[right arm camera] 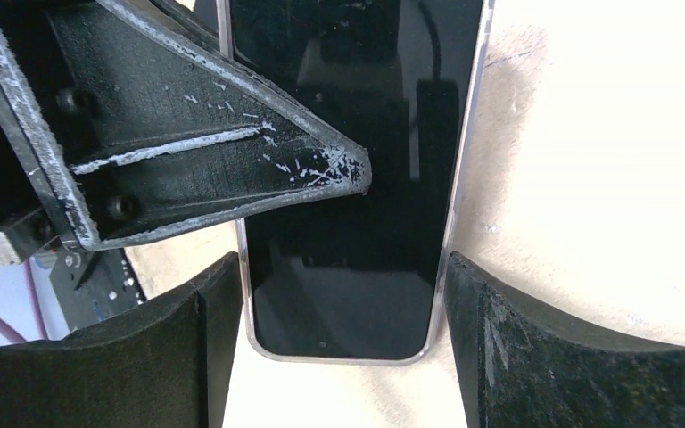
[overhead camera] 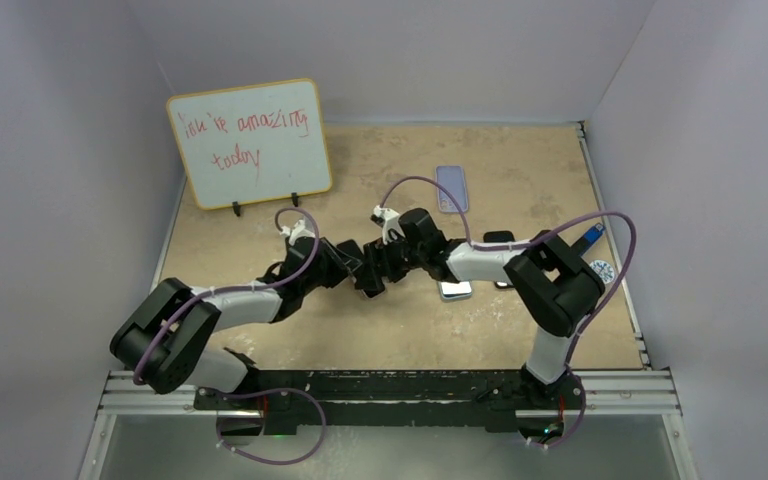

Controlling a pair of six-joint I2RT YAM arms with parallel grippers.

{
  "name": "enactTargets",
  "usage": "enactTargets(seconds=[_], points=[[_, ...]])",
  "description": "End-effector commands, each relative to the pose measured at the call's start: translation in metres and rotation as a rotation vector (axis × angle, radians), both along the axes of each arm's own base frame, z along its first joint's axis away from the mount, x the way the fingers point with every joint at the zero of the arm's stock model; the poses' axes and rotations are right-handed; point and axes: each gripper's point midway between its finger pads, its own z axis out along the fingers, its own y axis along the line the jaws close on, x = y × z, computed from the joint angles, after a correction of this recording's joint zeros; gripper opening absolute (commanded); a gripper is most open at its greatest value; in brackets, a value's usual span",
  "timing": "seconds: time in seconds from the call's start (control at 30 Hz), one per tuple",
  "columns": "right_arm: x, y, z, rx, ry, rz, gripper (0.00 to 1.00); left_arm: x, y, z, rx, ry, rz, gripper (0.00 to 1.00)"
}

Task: Take the phone out of the phone case
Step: Pick up the phone at the center of the board.

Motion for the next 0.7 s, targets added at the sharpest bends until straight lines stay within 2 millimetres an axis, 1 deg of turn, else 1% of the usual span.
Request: enactTargets(seconds=[0.0,0.03,0.1,0.17,0.3,0.37,0.47,0.57,0.67], points=[[-0.038,-0.027,-0.03,-0.114,0.124,-0.012,0.33,0.013,-0.009,0.043,-0.082,-0.161,-0.038,0.0],[-0.035,-0.025,-0.025,-0.1,0.105,-0.019,0.38,0.012,-0.007,0.046,-0.083,-0.177,-0.039,0.0],[-0.03,-0.023,-0.014,-0.073,0.072,-0.041,0.53,0.011,-0.004,0.053,-0.093,-0.21,-0.043,0.0],[-0.025,-0.023,-0.005,-0.048,0.045,-0.066,0.64,0.009,-0.001,0.059,-0.108,-0.242,-0.047,0.0],[-0.02,-0.023,0.014,0.018,-0.011,-0.116,0.78,0.003,0.006,0.067,-0.133,-0.278,-0.048,0.0],[-0.019,-0.025,0.025,0.052,-0.028,-0.145,0.82,-0.002,0.005,0.072,-0.155,-0.292,-0.069,0.0],[-0.022,-0.029,0.037,0.092,-0.041,-0.178,0.84,-0.009,0.005,0.08,-0.194,-0.31,-0.09,0.0],[-0.025,-0.033,0.057,0.163,-0.071,-0.202,0.85,-0.016,0.008,0.087,-0.233,-0.329,-0.095,0.0],[-0.025,-0.038,0.084,0.253,-0.123,-0.246,0.89,-0.022,0.012,0.094,-0.261,-0.348,-0.091,0.0]])
